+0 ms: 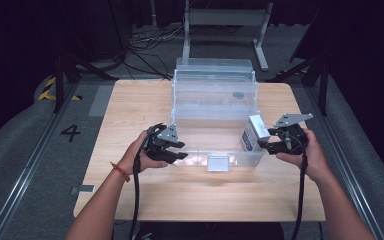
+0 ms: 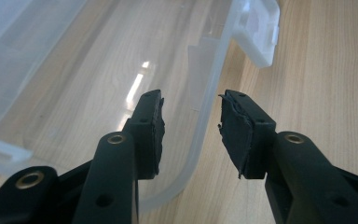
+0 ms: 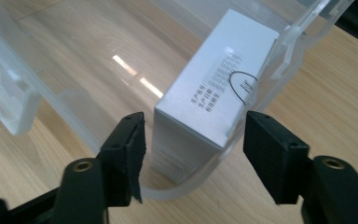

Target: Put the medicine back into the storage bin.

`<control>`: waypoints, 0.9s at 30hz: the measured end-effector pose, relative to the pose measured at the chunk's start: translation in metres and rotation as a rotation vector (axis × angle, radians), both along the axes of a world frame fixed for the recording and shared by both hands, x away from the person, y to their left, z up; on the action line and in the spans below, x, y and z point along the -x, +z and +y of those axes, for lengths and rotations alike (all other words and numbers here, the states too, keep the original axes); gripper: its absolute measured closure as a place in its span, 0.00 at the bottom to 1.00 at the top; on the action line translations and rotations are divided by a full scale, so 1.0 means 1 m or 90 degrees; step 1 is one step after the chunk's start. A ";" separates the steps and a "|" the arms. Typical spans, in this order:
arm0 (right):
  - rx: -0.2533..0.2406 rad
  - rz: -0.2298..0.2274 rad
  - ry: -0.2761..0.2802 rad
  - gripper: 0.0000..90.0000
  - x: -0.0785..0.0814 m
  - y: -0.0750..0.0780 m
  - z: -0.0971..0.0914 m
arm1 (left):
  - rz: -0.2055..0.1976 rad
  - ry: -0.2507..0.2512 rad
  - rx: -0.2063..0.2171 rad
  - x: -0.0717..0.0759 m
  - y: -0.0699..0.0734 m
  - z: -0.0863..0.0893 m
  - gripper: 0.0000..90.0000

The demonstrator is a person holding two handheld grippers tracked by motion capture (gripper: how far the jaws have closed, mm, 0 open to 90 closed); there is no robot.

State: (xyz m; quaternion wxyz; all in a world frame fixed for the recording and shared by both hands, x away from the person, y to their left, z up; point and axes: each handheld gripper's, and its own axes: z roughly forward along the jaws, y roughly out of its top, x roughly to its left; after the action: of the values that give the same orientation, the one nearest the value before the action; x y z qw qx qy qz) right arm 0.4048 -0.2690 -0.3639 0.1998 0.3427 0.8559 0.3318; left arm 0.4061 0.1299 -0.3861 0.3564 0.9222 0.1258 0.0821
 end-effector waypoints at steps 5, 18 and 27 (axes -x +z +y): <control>-0.006 -0.016 0.024 0.53 0.000 -0.002 0.014 | -0.019 0.013 0.004 0.015 0.008 0.016 0.63; 0.038 -0.006 0.065 0.37 -0.017 -0.012 0.072 | -0.041 0.049 0.019 0.034 0.007 0.027 0.50; -0.007 -0.007 0.087 0.32 -0.021 -0.008 0.086 | -0.036 0.049 0.025 0.026 0.004 0.011 0.46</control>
State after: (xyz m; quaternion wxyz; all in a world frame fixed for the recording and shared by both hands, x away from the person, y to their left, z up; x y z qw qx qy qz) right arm 0.4261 -0.1829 -0.3715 0.1795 0.2829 0.8742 0.3514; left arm 0.3804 0.1413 -0.3818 0.3741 0.9070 0.1523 0.1193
